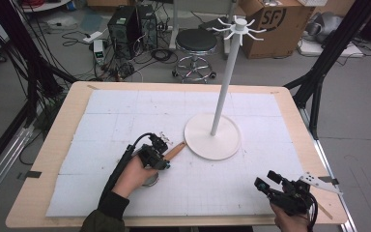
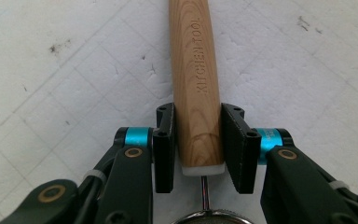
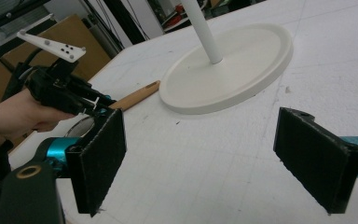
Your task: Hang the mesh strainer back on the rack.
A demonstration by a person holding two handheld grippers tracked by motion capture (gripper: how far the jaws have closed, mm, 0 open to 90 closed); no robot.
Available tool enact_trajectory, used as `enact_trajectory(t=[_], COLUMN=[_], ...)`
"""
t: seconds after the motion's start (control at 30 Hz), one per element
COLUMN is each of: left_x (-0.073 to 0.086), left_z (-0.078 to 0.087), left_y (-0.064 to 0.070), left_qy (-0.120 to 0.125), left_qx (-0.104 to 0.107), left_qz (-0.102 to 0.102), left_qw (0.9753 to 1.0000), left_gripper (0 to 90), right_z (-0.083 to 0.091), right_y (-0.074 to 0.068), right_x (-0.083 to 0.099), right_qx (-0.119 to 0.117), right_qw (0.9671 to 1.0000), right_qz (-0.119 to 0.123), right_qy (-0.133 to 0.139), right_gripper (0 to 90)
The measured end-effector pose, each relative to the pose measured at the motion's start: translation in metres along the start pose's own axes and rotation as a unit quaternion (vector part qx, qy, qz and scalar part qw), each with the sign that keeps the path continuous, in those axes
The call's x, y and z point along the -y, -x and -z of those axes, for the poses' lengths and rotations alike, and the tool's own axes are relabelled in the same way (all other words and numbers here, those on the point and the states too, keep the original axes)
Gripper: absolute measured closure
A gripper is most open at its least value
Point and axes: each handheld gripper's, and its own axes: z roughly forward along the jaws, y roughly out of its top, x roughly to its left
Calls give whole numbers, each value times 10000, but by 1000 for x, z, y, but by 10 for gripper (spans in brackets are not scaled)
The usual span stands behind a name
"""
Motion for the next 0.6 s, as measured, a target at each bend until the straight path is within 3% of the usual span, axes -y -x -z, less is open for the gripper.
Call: enact_trajectory(t=[0.1,0.3,0.4,0.5,0.6], left_x=[-4,-3,-2,-1,1], left_z=[-1,0,0,1,2], left_y=[3,-1,-2,0,-2], left_qy=[-124,-134,-68,-81,38], left_qx=[-105,10,69,-8,91], left_qz=[-8,14,-48,-162,-170], left_qw=[9999,9999,9999,9998,9998], left_gripper=[679,686,693,694,694], right_z=[2,0,1,4,6], right_y=[-2,-2,-1,0,1], right_x=[0,2,2,2,2], right_qx=[15,19,38,74,111], right_qw=[10000,10000,10000,10000,9999], right_qz=[14,17,32,13,13], right_qy=[24,-31,-35,-5,48], right_gripper=[164,164,164,164,164])
